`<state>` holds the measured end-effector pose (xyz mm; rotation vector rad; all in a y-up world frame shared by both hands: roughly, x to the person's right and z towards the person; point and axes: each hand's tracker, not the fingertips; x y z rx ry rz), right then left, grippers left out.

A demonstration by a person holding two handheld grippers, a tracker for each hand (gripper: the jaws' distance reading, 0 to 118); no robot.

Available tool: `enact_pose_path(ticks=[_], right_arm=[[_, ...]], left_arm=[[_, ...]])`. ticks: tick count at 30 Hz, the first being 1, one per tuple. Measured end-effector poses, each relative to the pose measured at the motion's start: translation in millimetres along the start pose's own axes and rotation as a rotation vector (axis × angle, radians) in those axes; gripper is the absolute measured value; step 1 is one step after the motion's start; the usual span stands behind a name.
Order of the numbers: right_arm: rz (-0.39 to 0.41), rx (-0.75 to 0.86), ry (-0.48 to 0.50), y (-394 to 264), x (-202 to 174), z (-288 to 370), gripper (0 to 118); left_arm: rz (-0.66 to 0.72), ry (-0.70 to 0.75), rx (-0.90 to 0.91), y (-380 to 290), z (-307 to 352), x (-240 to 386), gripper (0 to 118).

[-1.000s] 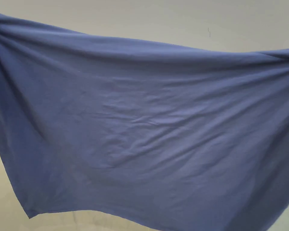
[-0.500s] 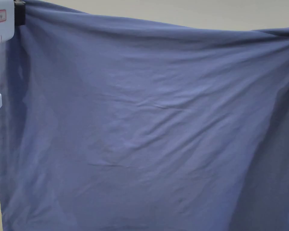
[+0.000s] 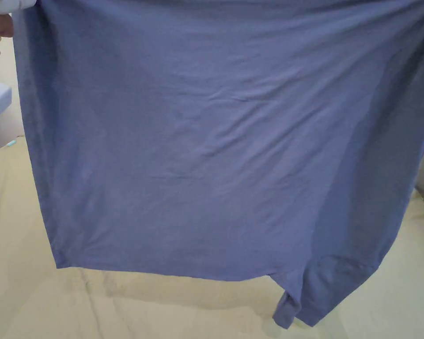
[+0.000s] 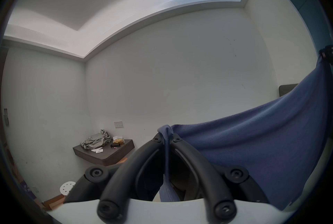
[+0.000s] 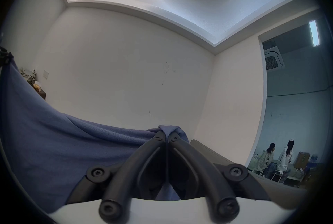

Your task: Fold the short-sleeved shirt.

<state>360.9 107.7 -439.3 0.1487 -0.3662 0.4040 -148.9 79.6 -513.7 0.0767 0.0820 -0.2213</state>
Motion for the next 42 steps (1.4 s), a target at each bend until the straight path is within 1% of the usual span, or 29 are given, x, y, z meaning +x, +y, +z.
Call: enact_pose_path(ticks=[5,9,11,13,15,18,20,21,25,27,28,29,30,33,34,35,36,38,39,41,42], right_arm=[[0.012,-0.021,-0.014,-1.2,-8.8,-32.9,0],[0.044,-0.037,-0.031,-9.4,-19.9,-65.8,0],[0.025,-0.07,-0.019,-19.6,-26.1,-80.6,0],[0.0,-0.098,-0.005,-34.9,-34.8,-93.5,0],[0.0,-0.12,0.009,-53.5,-44.3,-107.6,0],[0.015,-0.166,0.021,-83.2,-59.9,-126.6,0],[-0.012,-0.208,0.039,-106.8,-69.3,-136.4,0],[-0.023,-0.223,0.042,-118.8,-73.4,-140.4,0],[-0.049,-0.294,0.075,-166.3,-87.6,-148.3,0],[-0.075,-0.315,0.091,-190.0,-92.3,-145.7,0],[-0.09,-0.328,0.099,-200.7,-94.2,-142.8,0],[-0.099,-0.343,0.118,-212.2,-95.6,-139.4,0],[-0.084,-0.365,0.13,-222.3,-97.2,-135.9,0],[-0.076,-0.402,0.166,-252.0,-102.1,-114.6,0],[-0.079,-0.415,0.186,-261.4,-103.8,-105.4,0],[-0.071,-0.435,0.208,-269.6,-106.3,-91.9,0],[-0.066,-0.441,0.219,-278.1,-107.3,-78.8,0],[-0.039,-0.478,0.263,-293.7,-109.2,-51.5,0],[-0.042,-0.485,0.278,-300.5,-110.4,-32.7,0],[-0.027,-0.511,0.296,-314.0,-110.5,1.6,0],[-0.035,-0.531,0.314,-321.7,-108.9,23.0,0]], left_arm=[[-0.029,-0.002,-0.009,1.8,-38.0,11.6,2],[0.001,-0.01,-0.058,0.4,-76.3,26.3,2],[0.011,-0.01,-0.087,-4.4,-98.3,31.7,2],[0.017,-0.009,-0.111,-16.3,-117.4,38.3,2],[0.011,-0.003,-0.132,-27.9,-118.3,46.5,2],[-0.019,0.001,-0.146,-51.0,-143.7,60.6,2],[-0.027,-0.011,-0.176,-69.0,-163.9,70.1,2],[-0.008,-0.019,-0.182,-78.8,-169.2,72.9,2],[-0.003,-0.053,-0.227,-120.5,-183.0,85.1,2],[-0.017,-0.089,-0.258,-141.7,-182.9,91.0,2],[0.028,-0.106,-0.308,-158.2,-179.5,92.4,2],[0.042,-0.131,-0.341,-168.1,-177.6,93.1,2],[0.056,-0.161,-0.36,-176.1,-165.9,94.2,2],[0.065,-0.172,-0.378,-209.6,-143.2,95.0,2],[0.058,-0.183,-0.401,-230.6,-155.0,86.9,2],[0.052,-0.198,-0.414,-245.4,-150.7,84.0,2],[0.048,-0.207,-0.431,-256.7,-140.4,83.2,2],[0.094,-0.226,-0.482,-275.6,-111.8,78.3,2],[0.105,-0.243,-0.514,-286.4,-95.2,75.2,2],[0.096,-0.239,-0.533,-307.9,-66.1,71.6,2],[0.073,-0.24,-0.555,-319.2,-42.1,69.4,2]])
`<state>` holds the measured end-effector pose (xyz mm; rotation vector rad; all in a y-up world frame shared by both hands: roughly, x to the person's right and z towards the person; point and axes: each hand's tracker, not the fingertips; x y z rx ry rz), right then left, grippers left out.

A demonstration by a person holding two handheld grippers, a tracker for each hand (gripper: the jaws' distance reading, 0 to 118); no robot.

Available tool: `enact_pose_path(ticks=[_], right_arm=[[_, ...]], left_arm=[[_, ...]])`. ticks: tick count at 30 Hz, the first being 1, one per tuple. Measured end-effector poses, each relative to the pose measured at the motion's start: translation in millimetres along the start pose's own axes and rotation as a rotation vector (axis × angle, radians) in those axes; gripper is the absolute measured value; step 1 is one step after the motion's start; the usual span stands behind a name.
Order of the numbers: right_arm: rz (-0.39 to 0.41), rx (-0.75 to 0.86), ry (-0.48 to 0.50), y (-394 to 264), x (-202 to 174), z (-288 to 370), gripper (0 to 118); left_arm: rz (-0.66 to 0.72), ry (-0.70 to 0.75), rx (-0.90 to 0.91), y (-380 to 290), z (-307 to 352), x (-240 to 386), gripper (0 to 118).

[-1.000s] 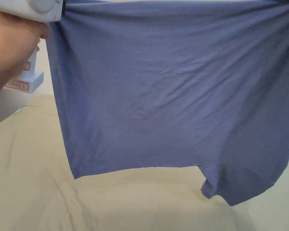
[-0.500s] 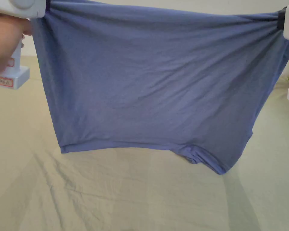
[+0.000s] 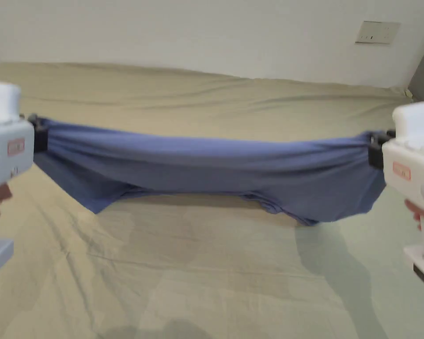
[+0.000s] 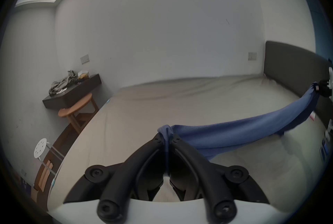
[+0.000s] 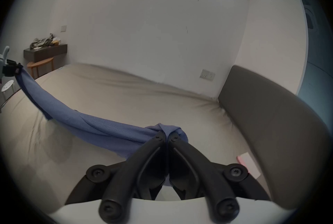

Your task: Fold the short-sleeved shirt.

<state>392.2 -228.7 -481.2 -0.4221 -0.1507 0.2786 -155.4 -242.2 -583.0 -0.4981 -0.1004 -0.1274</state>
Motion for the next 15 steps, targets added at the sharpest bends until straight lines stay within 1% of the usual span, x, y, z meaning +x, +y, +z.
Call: enact_pose_path(ticks=[4,7,9,10,12,14,15], right_arm=[[-0.021,-0.111,0.081,-65.7,-15.3,57.8,0],[-0.022,-0.196,0.108,-109.5,-30.6,102.8,0],[-0.041,-0.264,0.132,-135.8,-36.7,127.4,0],[-0.037,-0.301,0.14,-149.2,-39.9,139.7,0],[-0.054,-0.367,0.163,-174.3,-45.8,161.9,0],[-0.074,-0.389,0.16,-195.9,-44.8,176.1,0],[-0.079,-0.411,0.163,-205.1,-45.7,184.4,0]], left_arm=[[-0.056,0.008,-0.059,-79.7,46.8,-0.6,2],[-0.124,-0.004,-0.132,-136.8,81.9,3.3,2],[-0.19,-0.028,-0.199,-170.3,105.0,8.5,2],[-0.229,-0.024,-0.213,-186.0,115.6,10.1,2],[-0.267,-0.057,-0.271,-216.8,128.4,7.6,2],[-0.29,-0.055,-0.316,-239.9,141.0,8.7,2],[-0.323,-0.055,-0.327,-250.4,148.5,10.8,2]])
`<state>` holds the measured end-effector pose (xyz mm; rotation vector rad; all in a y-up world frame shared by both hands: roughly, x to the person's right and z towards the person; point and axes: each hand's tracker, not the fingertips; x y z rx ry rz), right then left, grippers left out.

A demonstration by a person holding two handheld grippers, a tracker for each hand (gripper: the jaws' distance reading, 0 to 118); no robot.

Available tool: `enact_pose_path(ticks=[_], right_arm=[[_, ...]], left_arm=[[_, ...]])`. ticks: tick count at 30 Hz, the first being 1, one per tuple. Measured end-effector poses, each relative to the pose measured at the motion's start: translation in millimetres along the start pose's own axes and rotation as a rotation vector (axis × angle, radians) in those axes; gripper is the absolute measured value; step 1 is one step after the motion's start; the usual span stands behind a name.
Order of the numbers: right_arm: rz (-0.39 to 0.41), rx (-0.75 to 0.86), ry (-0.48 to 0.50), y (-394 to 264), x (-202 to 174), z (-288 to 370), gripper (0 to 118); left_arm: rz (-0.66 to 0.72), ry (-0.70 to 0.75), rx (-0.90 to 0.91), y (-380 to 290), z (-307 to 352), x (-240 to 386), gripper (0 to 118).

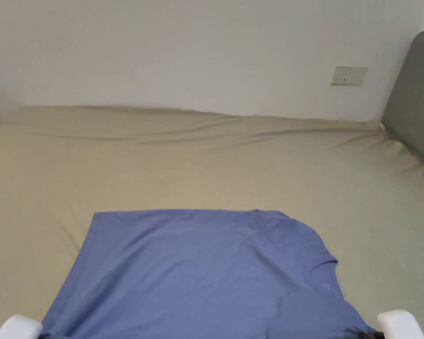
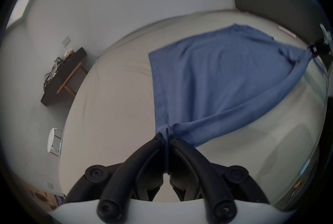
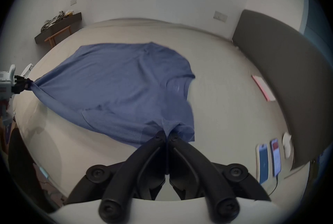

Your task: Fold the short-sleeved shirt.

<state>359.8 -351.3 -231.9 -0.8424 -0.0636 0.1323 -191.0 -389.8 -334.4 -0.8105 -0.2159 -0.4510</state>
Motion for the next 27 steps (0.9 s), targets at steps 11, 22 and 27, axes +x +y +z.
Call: enact_pose_path(ticks=[11,22,27], right_arm=[[-0.072,-0.266,0.045,-58.0,8.0,12.8,0],[-0.086,-0.402,0.04,-79.6,-3.6,-7.9,0],[-0.075,-0.371,-0.035,-78.0,-11.4,-10.0,85]], left_arm=[[-0.157,-0.053,-0.156,-63.0,20.8,34.8,2],[-0.159,-0.089,-0.235,-79.8,15.5,41.8,2],[-0.143,-0.064,-0.206,-78.0,16.4,41.7,55]])
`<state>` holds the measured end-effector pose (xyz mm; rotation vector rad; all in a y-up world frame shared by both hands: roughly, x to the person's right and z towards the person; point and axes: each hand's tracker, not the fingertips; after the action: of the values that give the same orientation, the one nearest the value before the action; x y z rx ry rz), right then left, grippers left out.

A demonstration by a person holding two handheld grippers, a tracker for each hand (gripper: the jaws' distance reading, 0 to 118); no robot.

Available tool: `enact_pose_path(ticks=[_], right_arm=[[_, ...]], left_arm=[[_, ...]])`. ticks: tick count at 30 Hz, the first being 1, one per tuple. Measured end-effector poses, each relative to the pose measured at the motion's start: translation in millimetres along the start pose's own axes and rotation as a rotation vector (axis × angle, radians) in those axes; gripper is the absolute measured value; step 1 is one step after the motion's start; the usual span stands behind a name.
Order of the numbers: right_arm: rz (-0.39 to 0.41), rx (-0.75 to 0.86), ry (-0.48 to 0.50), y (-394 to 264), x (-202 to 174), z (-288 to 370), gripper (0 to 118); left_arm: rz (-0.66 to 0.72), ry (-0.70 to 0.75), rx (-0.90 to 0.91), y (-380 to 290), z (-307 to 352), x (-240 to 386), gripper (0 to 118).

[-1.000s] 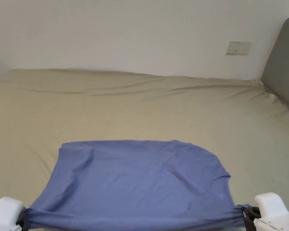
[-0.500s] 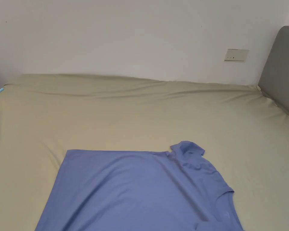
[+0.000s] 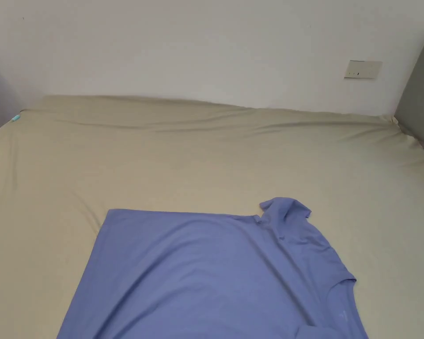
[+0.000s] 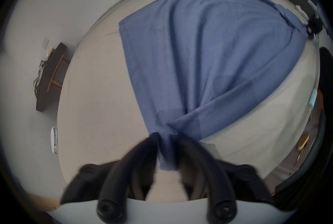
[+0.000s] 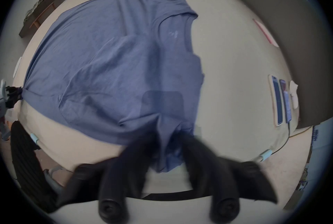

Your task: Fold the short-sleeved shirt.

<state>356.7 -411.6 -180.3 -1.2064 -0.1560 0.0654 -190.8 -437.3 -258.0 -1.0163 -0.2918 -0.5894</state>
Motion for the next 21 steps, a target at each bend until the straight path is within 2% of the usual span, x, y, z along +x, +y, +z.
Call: enact_pose_path(ticks=[1,3,5,7,10,13,18,19,21], right_arm=[[0.005,0.019,-0.041,3.3,0.8,3.5,107],[-0.001,0.078,-0.148,18.8,-7.0,27.7,113],[-0.005,0.224,-0.143,39.6,-11.6,61.1,112],[0.005,0.378,-0.121,62.7,-17.6,100.9,111],[0.021,0.61,-0.118,87.2,-37.1,161.8,111],[0.038,0.83,-0.118,102.2,-53.2,214.5,113],[0.06,1.078,-0.131,101.0,-97.5,271.0,113],[0.072,1.108,-0.119,100.0,-103.6,272.6,113],[0.088,1.13,-0.121,94.5,-120.1,277.4,101]], left_arm=[[0.061,0.003,0.01,2.4,3.0,-4.8,81],[0.241,-0.034,0.03,19.8,17.0,-19.5,95],[0.392,-0.074,0.188,38.3,42.4,-32.1,103],[0.484,-0.078,0.345,66.0,75.5,-42.8,103],[0.537,-0.01,0.608,99.4,131.5,-45.7,103],[0.507,0.083,0.828,126.4,188.6,-32.0,103],[0.465,0.243,1.003,153.5,248.6,3.3,102],[0.468,0.301,1.021,157.0,255.1,13.1,100],[0.404,0.327,1.062,161.5,266.0,29.1,76]])
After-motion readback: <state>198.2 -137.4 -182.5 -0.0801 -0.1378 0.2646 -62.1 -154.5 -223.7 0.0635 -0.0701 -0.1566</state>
